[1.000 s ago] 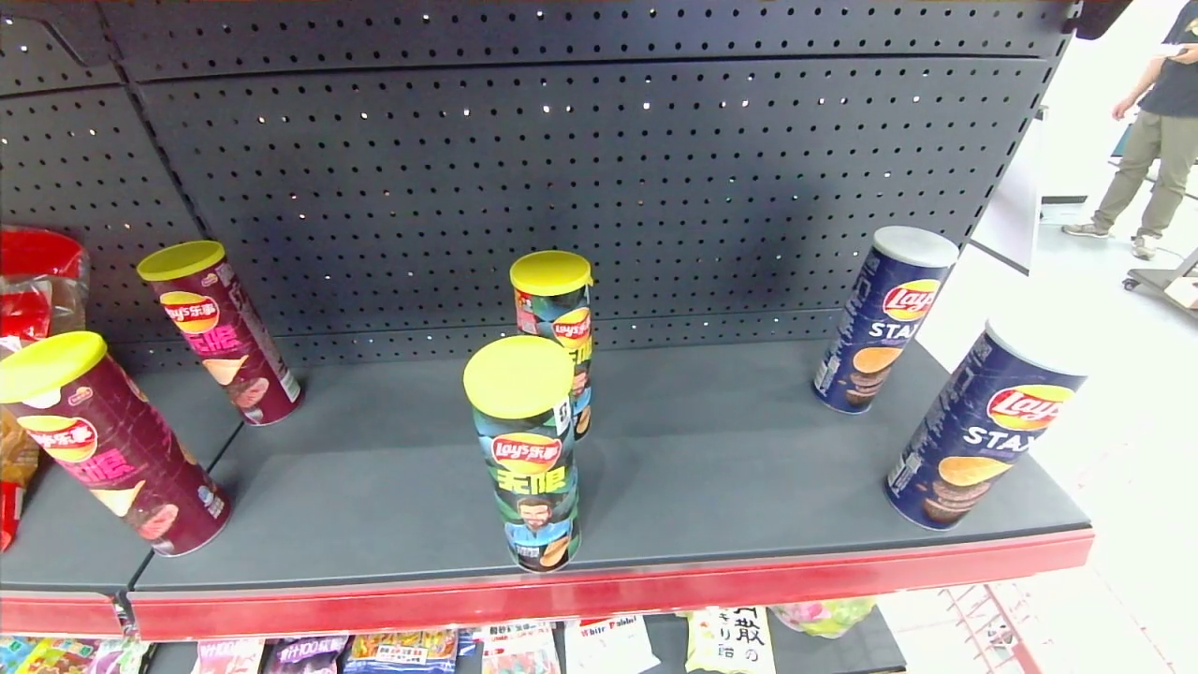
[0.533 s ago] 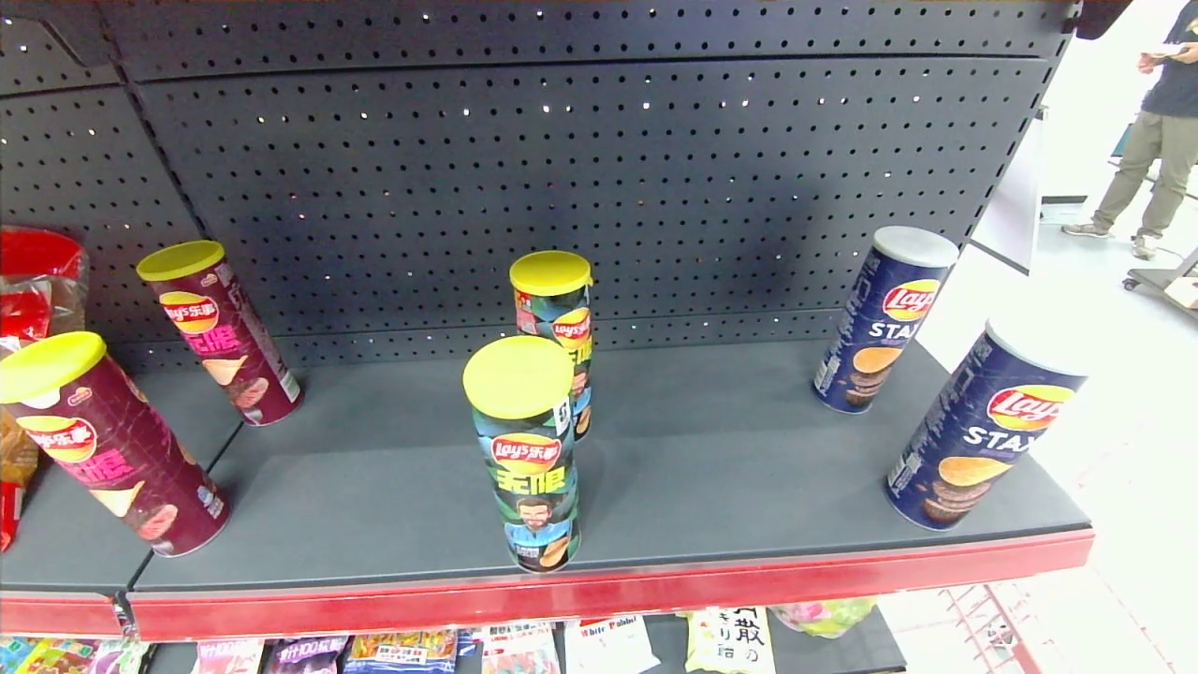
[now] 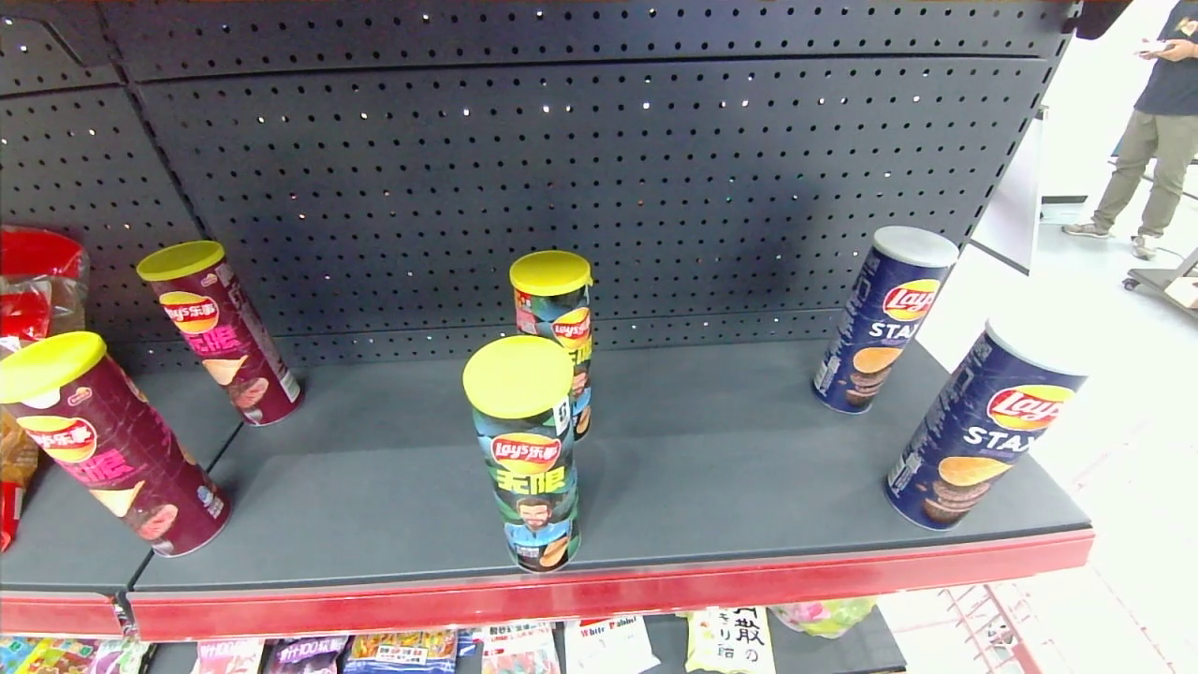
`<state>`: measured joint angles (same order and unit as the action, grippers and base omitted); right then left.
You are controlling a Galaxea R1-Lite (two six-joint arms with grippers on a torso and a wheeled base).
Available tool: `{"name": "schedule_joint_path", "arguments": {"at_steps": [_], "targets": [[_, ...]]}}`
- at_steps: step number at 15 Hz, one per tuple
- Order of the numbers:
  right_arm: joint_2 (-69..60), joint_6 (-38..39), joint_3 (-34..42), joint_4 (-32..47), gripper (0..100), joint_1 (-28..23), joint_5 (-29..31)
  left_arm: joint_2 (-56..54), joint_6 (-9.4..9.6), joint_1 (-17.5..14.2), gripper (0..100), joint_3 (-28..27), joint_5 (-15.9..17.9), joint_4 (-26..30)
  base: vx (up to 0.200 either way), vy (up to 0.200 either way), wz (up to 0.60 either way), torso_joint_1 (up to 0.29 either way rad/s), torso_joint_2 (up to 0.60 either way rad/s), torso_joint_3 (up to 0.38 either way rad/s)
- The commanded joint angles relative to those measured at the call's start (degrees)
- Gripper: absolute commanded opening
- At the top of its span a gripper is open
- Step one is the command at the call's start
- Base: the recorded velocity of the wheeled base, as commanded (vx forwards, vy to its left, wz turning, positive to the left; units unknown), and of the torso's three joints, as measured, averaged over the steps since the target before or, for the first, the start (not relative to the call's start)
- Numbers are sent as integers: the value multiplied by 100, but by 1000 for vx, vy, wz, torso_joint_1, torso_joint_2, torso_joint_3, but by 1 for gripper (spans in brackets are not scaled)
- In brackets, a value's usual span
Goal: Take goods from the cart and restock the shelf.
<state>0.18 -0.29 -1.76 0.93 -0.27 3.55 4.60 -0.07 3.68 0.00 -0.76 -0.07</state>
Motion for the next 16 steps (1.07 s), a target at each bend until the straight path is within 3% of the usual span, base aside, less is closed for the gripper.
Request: {"name": "schedule_joint_path", "arguments": {"at_steps": [1,5,7,11,16], "targets": [[-18,-401,17,-49,100,0,-249,33,-1,1,100,0,-4,-1,0,0,0,0,0,0],[-18,196,17,-49,100,0,-240,33,25,1,100,0,146,-1,0,0,0,0,0,0],[-18,91,-9,4,100,0,243,33,-10,1,100,0,146,-1,0,0,0,0,0,0],[-18,346,105,-304,100,0,436,33,7,1,100,0,93,-1,0,0,0,0,0,0],[-18,29,158,-40,100,9,-267,33,25,1,100,0,93,-1,0,0,0,0,0,0]]}}
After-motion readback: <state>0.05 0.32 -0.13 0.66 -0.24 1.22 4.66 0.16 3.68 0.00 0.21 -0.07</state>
